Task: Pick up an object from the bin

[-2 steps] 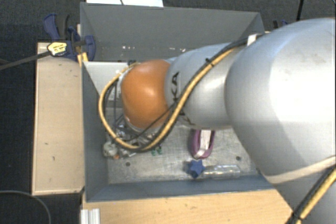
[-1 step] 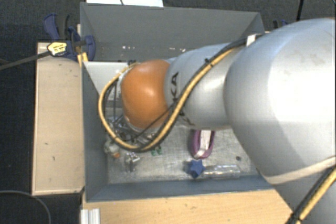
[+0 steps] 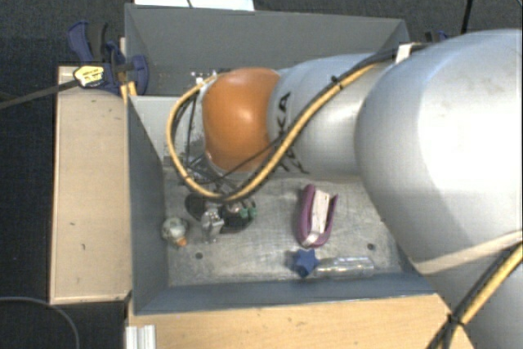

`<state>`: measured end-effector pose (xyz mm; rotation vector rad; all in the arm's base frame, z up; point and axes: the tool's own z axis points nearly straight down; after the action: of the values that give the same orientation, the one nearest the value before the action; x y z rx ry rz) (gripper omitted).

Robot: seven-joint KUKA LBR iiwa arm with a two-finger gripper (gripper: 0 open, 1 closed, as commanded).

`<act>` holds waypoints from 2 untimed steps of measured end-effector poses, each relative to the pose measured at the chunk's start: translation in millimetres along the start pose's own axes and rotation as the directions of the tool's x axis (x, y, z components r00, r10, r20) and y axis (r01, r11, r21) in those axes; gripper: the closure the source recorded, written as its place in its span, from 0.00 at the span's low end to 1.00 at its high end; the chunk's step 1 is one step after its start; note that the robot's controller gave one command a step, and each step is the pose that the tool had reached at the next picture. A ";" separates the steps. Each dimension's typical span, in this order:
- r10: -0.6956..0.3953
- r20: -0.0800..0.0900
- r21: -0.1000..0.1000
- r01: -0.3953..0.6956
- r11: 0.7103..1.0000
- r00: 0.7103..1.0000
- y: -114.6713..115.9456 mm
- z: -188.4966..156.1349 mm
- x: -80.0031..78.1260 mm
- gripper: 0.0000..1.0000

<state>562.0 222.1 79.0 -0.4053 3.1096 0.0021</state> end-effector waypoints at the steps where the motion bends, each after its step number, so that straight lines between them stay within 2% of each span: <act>1: -0.017 -0.008 0.001 0.017 1.000 1.000 -37.2 9.0 42.5 0.00; 2: -0.015 -0.004 -0.001 0.015 1.000 1.000 -34.4 7.4 40.2 1.00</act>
Offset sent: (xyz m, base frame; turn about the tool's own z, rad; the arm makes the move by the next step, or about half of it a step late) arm -0.0309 -0.0443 -0.0090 -0.0208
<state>531.9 178.5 71.4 -0.4289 3.1102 0.0031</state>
